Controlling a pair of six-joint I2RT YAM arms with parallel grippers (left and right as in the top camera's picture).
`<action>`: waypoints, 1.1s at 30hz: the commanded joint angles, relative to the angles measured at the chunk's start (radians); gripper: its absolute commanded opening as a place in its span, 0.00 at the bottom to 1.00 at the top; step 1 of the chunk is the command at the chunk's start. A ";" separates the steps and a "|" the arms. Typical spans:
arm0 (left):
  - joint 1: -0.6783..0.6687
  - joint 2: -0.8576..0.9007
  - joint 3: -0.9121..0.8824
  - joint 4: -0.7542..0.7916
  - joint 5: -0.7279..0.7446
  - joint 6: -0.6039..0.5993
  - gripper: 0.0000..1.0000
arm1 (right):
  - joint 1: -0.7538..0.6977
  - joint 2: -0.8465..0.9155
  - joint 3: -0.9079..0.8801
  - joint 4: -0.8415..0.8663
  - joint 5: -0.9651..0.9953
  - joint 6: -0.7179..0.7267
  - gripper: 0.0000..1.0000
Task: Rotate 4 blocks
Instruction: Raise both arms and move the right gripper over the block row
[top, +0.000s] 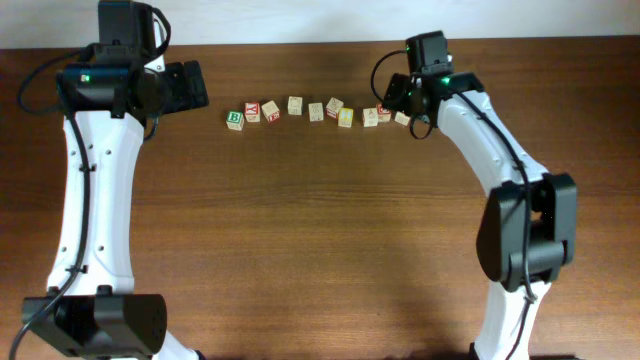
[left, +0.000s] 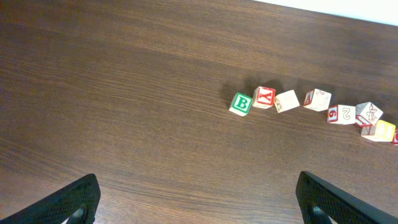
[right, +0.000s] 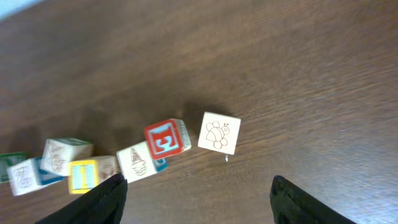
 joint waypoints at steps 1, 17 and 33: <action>-0.001 -0.001 0.015 0.000 0.007 -0.015 0.99 | 0.011 0.038 0.008 0.084 -0.113 -0.130 0.74; -0.001 -0.001 0.015 0.000 0.007 -0.015 0.99 | 0.105 0.166 0.007 0.109 -0.098 -0.320 0.55; -0.001 -0.001 0.015 0.000 0.007 -0.015 0.99 | 0.104 0.206 0.007 0.210 -0.045 -0.320 0.46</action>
